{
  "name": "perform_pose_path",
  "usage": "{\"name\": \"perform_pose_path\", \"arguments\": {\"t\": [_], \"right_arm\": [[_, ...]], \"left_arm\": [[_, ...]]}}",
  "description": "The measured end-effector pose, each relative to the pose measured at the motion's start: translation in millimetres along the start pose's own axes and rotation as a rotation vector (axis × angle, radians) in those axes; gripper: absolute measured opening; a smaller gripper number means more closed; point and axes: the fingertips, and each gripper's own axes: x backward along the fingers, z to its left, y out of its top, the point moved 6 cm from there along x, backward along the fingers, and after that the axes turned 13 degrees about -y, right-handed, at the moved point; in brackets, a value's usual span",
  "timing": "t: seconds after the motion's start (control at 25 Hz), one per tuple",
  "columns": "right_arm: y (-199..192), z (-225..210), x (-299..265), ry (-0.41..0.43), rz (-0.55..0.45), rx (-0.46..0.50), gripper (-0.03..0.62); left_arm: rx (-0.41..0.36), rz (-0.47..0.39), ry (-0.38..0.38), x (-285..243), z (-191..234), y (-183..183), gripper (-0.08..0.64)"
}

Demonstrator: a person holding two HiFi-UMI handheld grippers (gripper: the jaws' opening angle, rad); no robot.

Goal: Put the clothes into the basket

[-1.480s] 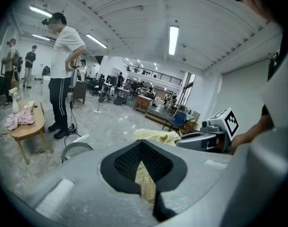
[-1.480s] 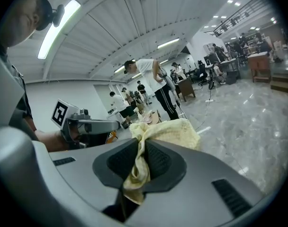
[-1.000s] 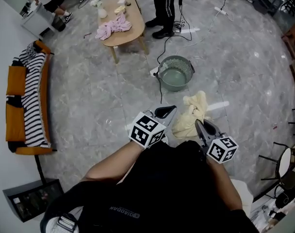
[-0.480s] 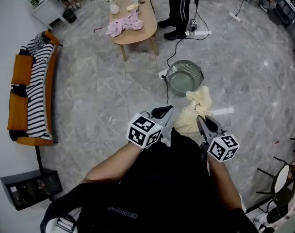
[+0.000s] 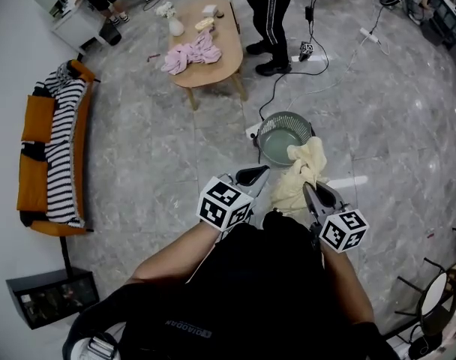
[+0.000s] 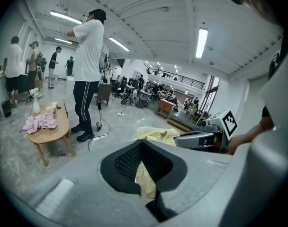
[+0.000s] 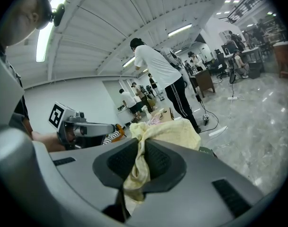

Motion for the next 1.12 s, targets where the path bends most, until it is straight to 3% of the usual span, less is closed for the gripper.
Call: {"name": "perform_pose_path", "arguments": {"t": [0.32, 0.72, 0.92, 1.12], "right_arm": [[26, -53, -49, -0.010, 0.052, 0.006, 0.058], [30, -81, -87, -0.040, 0.106, -0.002, 0.058], [33, -75, -103, -0.083, 0.106, -0.028, 0.058], [20, -65, -116, -0.178, 0.101, -0.092, 0.058]], "left_arm": [[-0.007, 0.006, 0.032, -40, 41, 45, 0.000], [0.002, 0.030, 0.056, -51, 84, 63, 0.000], [-0.004, 0.072, 0.005, -58, 112, 69, 0.000], [-0.060, 0.151, -0.104, -69, 131, 71, 0.000]]}}
